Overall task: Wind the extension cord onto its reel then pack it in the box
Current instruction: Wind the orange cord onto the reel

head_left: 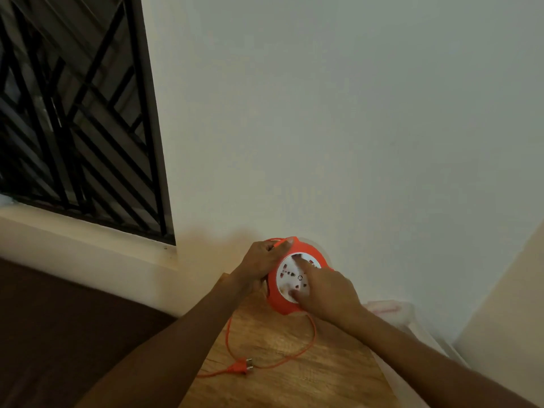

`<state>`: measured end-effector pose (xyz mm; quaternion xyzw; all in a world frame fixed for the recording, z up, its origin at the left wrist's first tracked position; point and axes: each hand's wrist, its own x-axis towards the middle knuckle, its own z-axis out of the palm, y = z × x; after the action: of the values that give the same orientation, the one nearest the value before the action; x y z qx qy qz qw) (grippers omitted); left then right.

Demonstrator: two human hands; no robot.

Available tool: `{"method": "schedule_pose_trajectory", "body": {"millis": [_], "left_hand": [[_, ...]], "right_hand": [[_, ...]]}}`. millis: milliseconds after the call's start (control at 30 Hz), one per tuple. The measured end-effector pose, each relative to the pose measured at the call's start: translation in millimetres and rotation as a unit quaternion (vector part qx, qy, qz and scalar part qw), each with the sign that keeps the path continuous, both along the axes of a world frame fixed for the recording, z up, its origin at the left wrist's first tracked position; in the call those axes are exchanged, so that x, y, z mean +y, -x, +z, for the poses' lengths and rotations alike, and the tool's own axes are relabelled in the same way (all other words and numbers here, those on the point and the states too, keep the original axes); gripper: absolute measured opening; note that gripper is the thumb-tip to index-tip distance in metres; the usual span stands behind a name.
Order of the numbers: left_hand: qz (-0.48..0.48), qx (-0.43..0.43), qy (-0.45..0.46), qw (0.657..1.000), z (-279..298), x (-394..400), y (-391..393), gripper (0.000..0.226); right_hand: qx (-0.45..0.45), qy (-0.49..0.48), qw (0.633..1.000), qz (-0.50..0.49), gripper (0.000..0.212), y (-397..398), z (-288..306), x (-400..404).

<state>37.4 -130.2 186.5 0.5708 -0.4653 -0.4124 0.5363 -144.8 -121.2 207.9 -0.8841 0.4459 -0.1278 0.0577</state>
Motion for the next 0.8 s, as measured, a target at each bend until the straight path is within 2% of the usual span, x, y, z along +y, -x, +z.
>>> {"method": "schedule_pose_trajectory", "body": {"millis": [67,100,133,200,267,333,400,500,567,700,800], "left_hand": [[0.008,0.021,-0.010,1.000,0,0,-2,0.043],[0.008,0.014,-0.014,1.000,-1,-1,-3,0.044],[0.004,0.001,-0.018,1.000,-3,-2,-5,0.046],[-0.011,-0.002,-0.024,1.000,-6,-1,-6,0.049],[-0.023,0.007,-0.029,0.999,-8,-1,-7,0.054],[-0.029,-0.002,-0.033,0.999,-8,-1,-7,0.053],[-0.041,-0.011,-0.028,0.999,-7,-1,-5,0.048],[-0.060,-0.030,-0.025,0.997,-4,0,-1,0.049],[-0.076,-0.045,-0.026,0.996,-2,1,1,0.055],[-0.075,-0.038,-0.030,0.996,-1,2,-3,0.060],[-0.071,-0.037,-0.019,0.997,-2,3,-4,0.060]], "right_hand": [[-0.200,-0.151,0.967,-0.057,0.078,-3,-5,3],[-0.250,-0.197,0.946,-0.062,0.081,-5,-9,4],[-0.255,-0.222,0.939,-0.065,0.084,-6,-12,6],[-0.171,-0.165,0.970,-0.051,0.083,-1,-16,9],[-0.040,0.024,0.999,-0.016,0.069,8,-11,8],[0.059,0.176,0.981,0.058,0.054,17,-3,3],[0.149,0.240,0.948,0.146,0.051,22,3,0],[0.218,0.230,0.914,0.252,0.048,27,9,-6],[0.234,0.219,0.906,0.278,0.055,29,10,-8],[0.259,0.212,0.910,0.246,0.078,30,14,-10],[0.256,0.203,0.917,0.231,0.082,27,16,-6]]}}
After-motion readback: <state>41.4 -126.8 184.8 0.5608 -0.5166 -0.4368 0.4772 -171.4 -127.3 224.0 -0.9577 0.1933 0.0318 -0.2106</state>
